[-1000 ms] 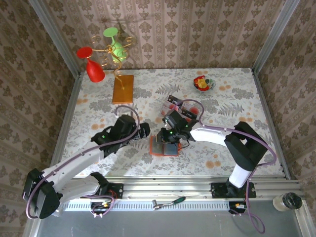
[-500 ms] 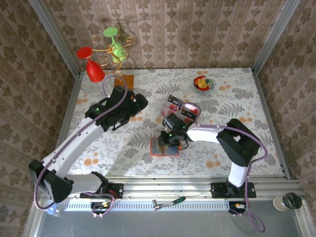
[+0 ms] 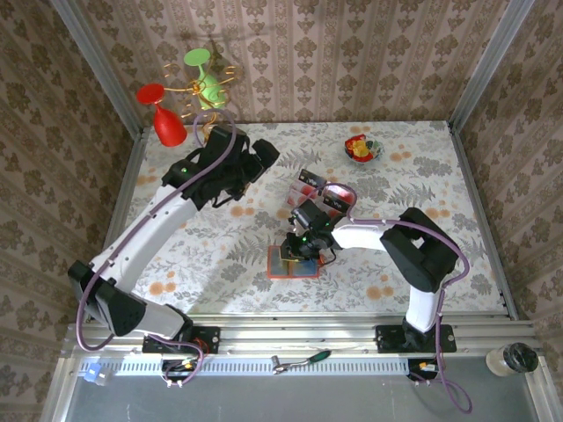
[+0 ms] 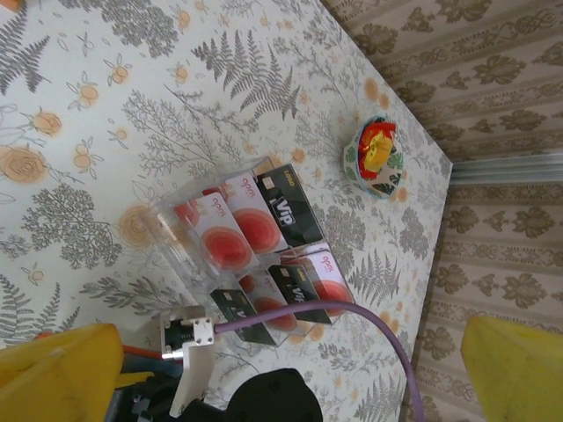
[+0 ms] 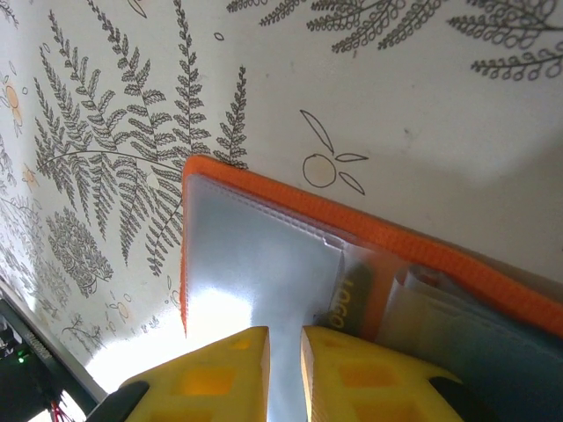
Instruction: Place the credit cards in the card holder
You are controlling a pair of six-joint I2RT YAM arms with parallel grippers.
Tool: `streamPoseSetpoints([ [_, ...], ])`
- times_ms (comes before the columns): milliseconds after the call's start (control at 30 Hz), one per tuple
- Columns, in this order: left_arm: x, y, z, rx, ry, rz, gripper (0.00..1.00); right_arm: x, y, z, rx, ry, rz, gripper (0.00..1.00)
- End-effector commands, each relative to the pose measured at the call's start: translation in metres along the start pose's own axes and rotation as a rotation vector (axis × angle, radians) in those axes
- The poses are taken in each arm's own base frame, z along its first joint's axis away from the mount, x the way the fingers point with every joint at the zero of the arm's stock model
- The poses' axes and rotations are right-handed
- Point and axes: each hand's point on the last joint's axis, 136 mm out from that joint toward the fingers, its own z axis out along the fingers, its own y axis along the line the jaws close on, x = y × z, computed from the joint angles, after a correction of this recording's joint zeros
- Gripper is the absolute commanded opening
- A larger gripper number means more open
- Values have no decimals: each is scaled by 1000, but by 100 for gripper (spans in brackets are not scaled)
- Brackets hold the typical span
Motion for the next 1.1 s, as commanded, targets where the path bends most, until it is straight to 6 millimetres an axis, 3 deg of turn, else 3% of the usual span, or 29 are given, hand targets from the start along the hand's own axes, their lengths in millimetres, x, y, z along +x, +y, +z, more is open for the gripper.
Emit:
streamPoseSetpoints([
  [0,1,-10,-3,48,5,-15,100,14,-35,15,95,53,33,21],
  [67,-5,-19,-6,93,-23,4,100,13,-36,16,94,51,36,21],
  [233,-14,-17,-13,125,-60,-21,100,13,-41,15,98,47,41,21],
  [400,0,-14,-10,74,-14,0,100,13,-46,16,107,52,45,21],
  [600,-6,-25,-15,169,-54,-14,100,9,-47,14,111,43,48,20],
  [700,5,-30,-12,144,-50,49,100,9,-48,14,109,40,49,20],
  [933,10,17,5,85,-103,90,100,8,-49,15,112,41,48,20],
  [1067,12,57,13,27,-111,163,100,7,-48,14,109,33,50,20],
])
